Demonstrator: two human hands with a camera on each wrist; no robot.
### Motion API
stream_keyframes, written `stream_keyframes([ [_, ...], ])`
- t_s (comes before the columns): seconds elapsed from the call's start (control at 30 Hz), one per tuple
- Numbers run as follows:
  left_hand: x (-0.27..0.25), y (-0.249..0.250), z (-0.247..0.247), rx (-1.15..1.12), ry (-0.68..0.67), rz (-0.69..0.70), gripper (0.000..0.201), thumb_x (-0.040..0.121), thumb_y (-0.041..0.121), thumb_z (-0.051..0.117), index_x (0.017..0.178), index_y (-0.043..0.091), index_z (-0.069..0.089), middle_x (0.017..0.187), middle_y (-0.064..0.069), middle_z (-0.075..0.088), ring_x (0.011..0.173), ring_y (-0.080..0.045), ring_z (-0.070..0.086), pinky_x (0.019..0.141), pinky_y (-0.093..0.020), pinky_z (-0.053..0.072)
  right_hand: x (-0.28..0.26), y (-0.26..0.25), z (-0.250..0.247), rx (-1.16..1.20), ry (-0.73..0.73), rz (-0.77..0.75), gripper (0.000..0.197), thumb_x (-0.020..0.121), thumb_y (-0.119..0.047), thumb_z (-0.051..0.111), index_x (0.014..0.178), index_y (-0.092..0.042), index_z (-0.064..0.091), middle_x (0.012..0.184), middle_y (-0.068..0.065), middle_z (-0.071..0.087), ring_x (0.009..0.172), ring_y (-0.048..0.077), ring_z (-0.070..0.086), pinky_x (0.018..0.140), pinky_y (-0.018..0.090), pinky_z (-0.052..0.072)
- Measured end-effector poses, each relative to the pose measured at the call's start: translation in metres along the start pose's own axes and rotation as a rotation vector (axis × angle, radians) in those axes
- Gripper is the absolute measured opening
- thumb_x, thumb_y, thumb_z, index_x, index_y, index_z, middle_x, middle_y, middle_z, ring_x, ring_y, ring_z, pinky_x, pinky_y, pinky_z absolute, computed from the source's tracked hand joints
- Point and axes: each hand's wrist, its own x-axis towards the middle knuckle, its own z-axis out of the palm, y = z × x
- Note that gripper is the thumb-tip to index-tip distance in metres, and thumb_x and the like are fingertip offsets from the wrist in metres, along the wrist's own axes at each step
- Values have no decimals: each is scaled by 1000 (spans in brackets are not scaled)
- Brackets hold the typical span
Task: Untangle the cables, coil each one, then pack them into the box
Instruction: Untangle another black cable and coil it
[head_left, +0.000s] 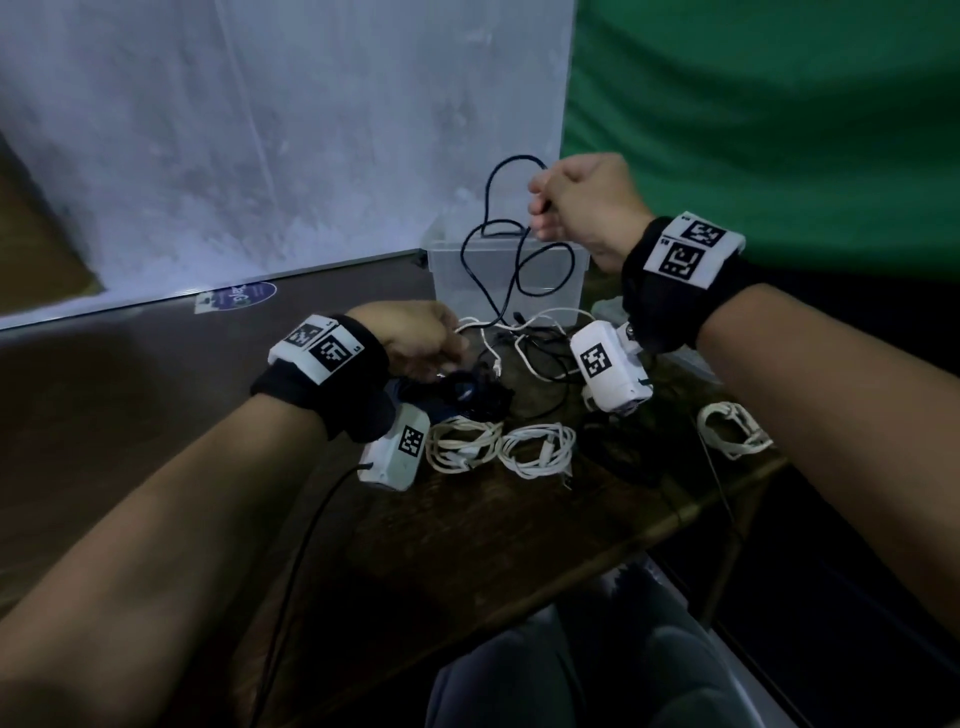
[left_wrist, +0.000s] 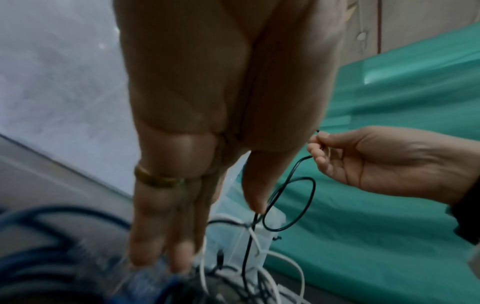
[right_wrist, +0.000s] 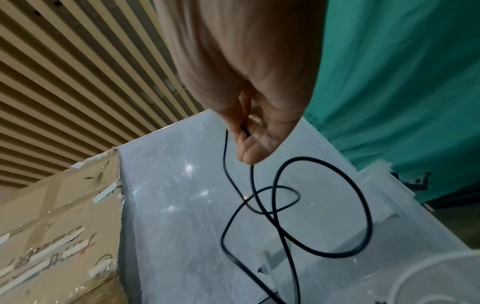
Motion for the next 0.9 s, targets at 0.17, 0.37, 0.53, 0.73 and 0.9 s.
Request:
stream_keyframes([
  [0.17, 1, 31, -10, 22, 357, 249, 50, 90, 28, 60, 134, 14, 39, 107, -13, 58, 82, -25, 61, 80, -41, 54, -6, -1, -4, -136, -63, -83, 21, 93, -8, 53, 75, -13, 62, 64, 2, 58, 45, 7, 51, 47, 19, 47],
  [0.37, -2, 55, -2, -29, 469, 442, 12, 94, 16, 54, 94, 9, 64, 65, -4, 57, 51, -9, 54, 57, -23, 47, -11, -6, -2, -120, -93, -173, 12, 91, -10, 60, 78, -10, 62, 65, 1, 59, 47, 5, 51, 49, 19, 46],
  [0.53, -9, 63, -3, -372, 498, 526, 14, 92, 7, 56, 89, -3, 64, 60, -8, 54, 40, -2, 51, 47, -11, 42, -11, 8, -9, -319, -142, -105, 17, 90, -12, 62, 73, -8, 60, 65, 6, 60, 53, 13, 54, 54, 28, 47],
  [0.73, -11, 73, -6, -654, 489, 577, 16, 93, 7, 56, 81, 1, 63, 66, -8, 61, 55, -8, 61, 69, -17, 55, -17, 34, -14, -509, -252, -8, 30, 85, -16, 69, 58, -17, 55, 60, 0, 54, 56, 13, 47, 62, 25, 43],
  [0.9, -8, 77, -8, -862, 484, 624, 15, 95, 7, 52, 88, -3, 60, 81, -14, 63, 67, -11, 68, 71, -18, 55, -24, 39, -13, -492, -541, 31, 22, 80, -8, 73, 101, -15, 67, 103, 0, 69, 97, 14, 63, 94, 26, 48],
])
